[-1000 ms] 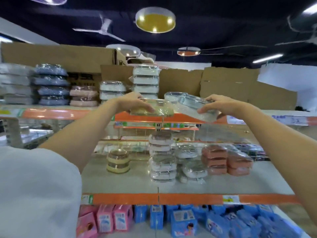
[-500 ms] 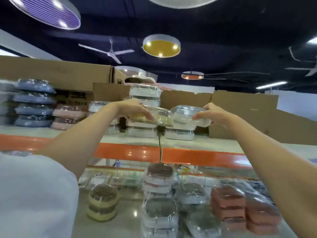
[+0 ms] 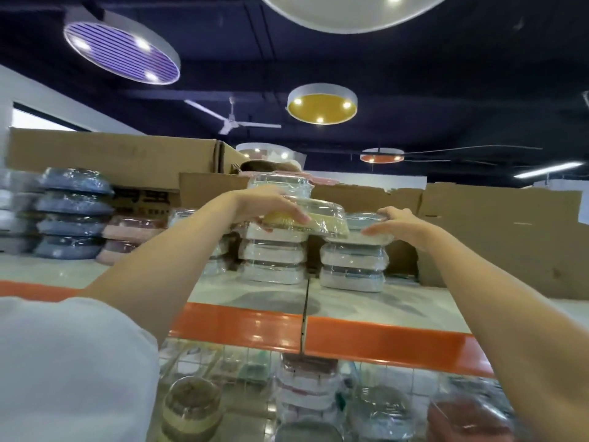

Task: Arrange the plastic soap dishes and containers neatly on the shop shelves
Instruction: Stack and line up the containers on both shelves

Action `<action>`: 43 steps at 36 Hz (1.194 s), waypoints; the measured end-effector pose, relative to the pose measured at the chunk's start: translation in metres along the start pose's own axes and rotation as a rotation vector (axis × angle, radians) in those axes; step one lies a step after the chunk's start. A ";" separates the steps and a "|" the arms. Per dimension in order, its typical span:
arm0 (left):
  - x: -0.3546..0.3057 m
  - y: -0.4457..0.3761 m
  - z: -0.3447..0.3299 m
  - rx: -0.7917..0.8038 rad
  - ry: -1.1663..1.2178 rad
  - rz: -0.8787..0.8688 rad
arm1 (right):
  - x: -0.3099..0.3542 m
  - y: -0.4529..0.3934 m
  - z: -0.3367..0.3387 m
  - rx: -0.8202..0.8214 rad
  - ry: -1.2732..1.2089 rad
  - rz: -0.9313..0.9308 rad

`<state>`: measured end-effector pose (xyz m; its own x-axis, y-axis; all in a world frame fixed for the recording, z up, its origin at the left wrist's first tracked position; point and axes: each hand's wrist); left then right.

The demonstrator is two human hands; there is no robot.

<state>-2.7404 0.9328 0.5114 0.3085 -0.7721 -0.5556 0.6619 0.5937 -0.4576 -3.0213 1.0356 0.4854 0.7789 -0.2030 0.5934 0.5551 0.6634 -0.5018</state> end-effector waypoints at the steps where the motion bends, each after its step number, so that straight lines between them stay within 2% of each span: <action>1: -0.003 -0.001 -0.002 -0.004 -0.003 0.007 | -0.003 -0.003 0.000 0.009 -0.013 0.002; 7: -0.015 -0.005 -0.018 -0.006 -0.019 0.050 | -0.014 -0.011 -0.007 0.033 -0.127 0.001; 14: -0.038 -0.010 -0.042 0.003 0.004 0.073 | -0.030 -0.012 0.000 0.083 -0.119 0.018; 19: -0.064 -0.019 -0.066 -0.026 -0.021 0.009 | -0.048 -0.008 0.029 0.070 -0.100 0.037; 25: -0.099 -0.036 -0.107 -0.010 -0.027 -0.013 | -0.086 -0.004 0.072 0.029 -0.067 0.015; 34: -0.137 -0.063 -0.189 0.106 -0.021 -0.039 | -0.146 0.013 0.113 0.004 -0.093 -0.102; 43: -0.126 -0.076 -0.246 0.017 -0.147 0.053 | -0.175 0.009 0.107 -0.031 -0.045 -0.156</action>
<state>-2.9980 1.0403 0.4449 0.4391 -0.7657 -0.4700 0.6532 0.6313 -0.4181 -3.1844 1.1539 0.4445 0.6686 -0.2689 0.6933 0.6779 0.6035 -0.4198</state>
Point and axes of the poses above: each hand's wrist, its own y-axis away from the middle knuckle, its own z-axis out of the back of the hand, x = y × z, and after that the axes turned 14 degrees about -x, right-handed
